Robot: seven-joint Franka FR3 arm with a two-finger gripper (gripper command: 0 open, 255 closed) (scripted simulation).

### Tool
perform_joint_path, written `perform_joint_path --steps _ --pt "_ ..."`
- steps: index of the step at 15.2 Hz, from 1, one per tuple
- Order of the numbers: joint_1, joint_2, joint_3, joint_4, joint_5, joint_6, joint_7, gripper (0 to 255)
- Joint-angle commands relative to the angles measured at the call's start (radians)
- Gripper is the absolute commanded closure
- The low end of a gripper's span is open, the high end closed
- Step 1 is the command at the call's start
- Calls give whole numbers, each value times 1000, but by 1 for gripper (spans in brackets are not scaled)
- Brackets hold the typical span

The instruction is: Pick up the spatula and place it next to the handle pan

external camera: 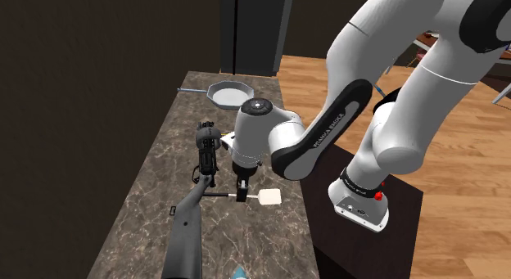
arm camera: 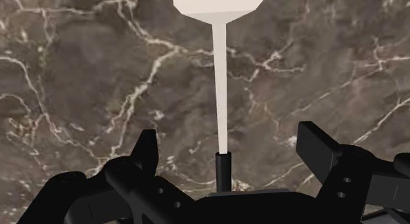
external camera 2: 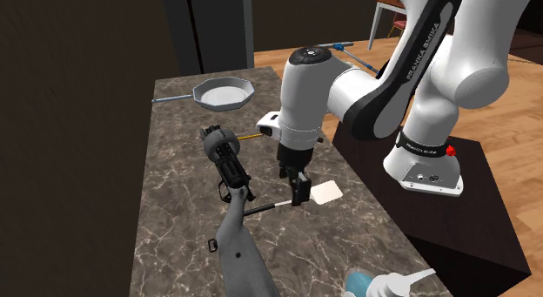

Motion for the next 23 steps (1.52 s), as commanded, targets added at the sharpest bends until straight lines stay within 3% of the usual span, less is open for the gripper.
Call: perform_joint_path --steps 1,5,13,14,23 --pt "-7 43 -2 3 -55 38 37 0" --pt "-1 135 -39 15 -204 105 144 0" --pt "4 135 -43 15 -201 105 143 0" --pt "4 135 -43 15 -201 105 143 255" --pt "4 135 -44 15 -202 105 143 255"
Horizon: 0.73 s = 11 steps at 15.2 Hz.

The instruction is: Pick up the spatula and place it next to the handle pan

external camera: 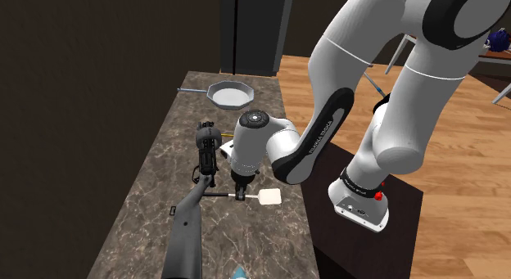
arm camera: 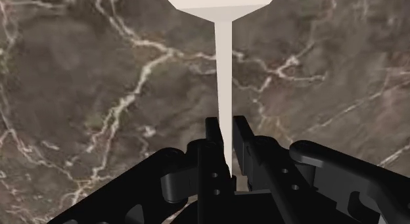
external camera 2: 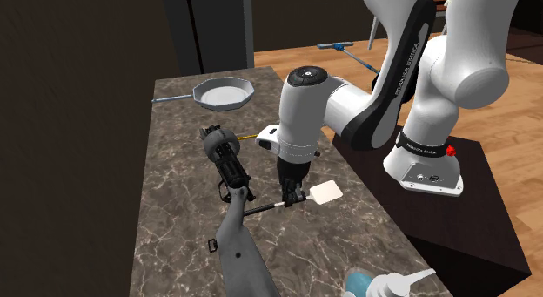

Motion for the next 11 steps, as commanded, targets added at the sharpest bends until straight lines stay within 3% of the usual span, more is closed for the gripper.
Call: perform_joint_path --steps 1,6,11 --pt "-7 -19 14 -2 32 -14 -24 255" --pt "-17 -115 54 -7 178 -92 -129 255" --pt "1 -205 53 -2 276 -177 -199 255"
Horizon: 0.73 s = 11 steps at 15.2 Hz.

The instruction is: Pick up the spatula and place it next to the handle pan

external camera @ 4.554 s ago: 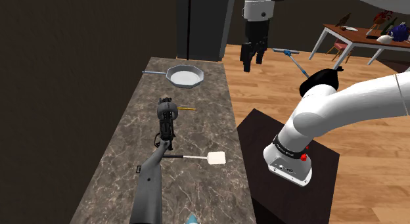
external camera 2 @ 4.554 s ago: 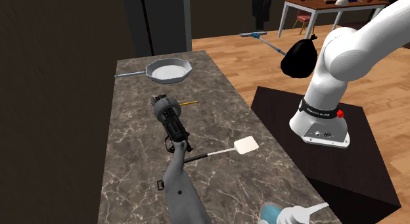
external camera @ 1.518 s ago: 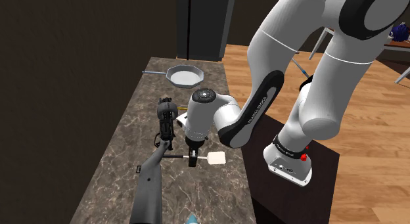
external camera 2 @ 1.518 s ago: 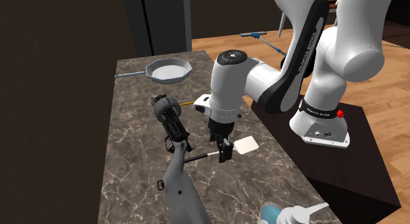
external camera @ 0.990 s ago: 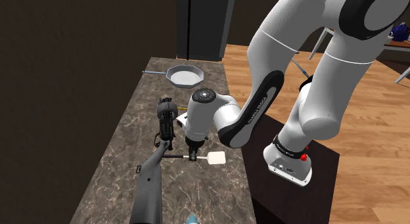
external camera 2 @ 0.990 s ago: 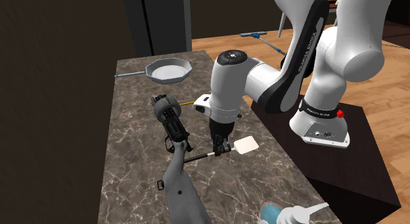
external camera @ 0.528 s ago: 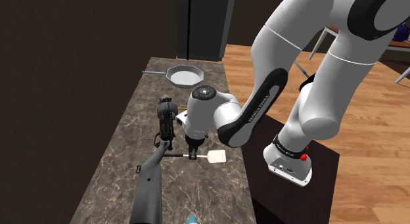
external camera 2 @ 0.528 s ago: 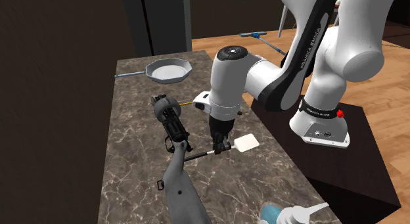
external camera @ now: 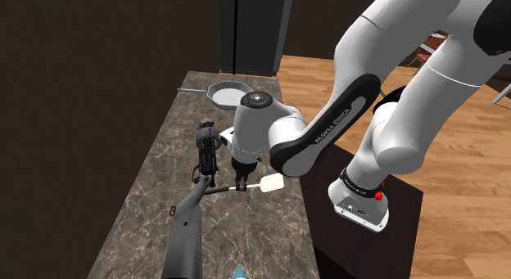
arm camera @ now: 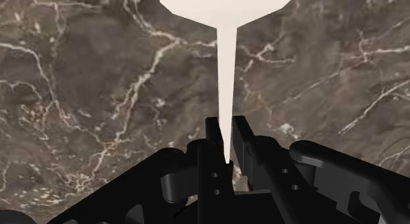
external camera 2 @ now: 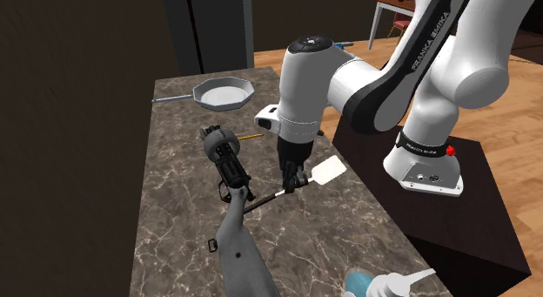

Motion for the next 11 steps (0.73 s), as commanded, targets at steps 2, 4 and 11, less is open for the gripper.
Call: perform_joint_path --steps 2,4,11 --pt "12 -48 -5 6 42 -50 -29 255" --pt "20 -80 -11 11 63 -85 -45 255" --pt "40 -175 -33 36 109 -201 -80 255"
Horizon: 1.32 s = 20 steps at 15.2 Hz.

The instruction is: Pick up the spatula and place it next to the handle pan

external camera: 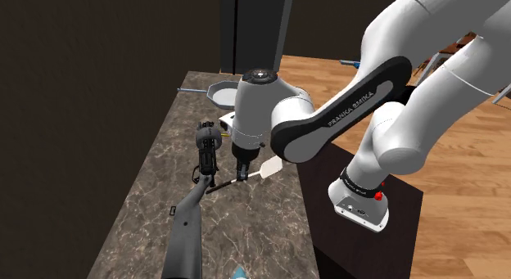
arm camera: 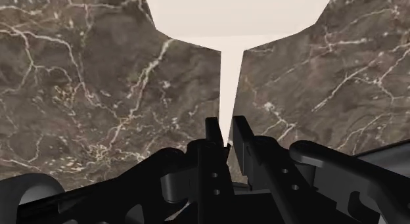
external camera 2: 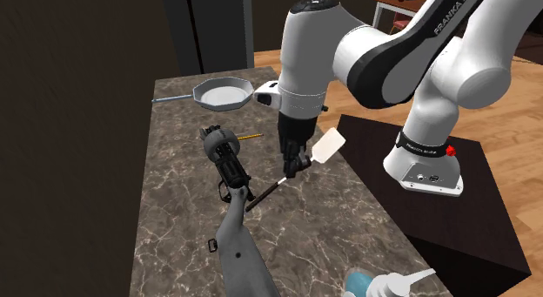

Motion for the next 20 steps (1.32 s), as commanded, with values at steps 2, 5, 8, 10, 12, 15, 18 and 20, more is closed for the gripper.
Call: perform_joint_path --steps 2,5,8,10,12,15,18,20 --pt "-14 -34 -46 -21 10 -16 -69 255" --pt "-44 -60 -111 -52 8 -17 -163 255" --pt "-82 -74 -175 -71 -5 -17 -254 255" --pt "-109 -77 -217 -76 -17 -18 -313 255" --pt "-139 -75 -259 -77 -33 -18 -370 255" --pt "-184 -61 -320 -67 -57 -19 -455 255" --pt "-228 -36 -379 -45 -80 -21 -537 255" --pt "-256 -14 -418 -23 -94 -22 -591 255"
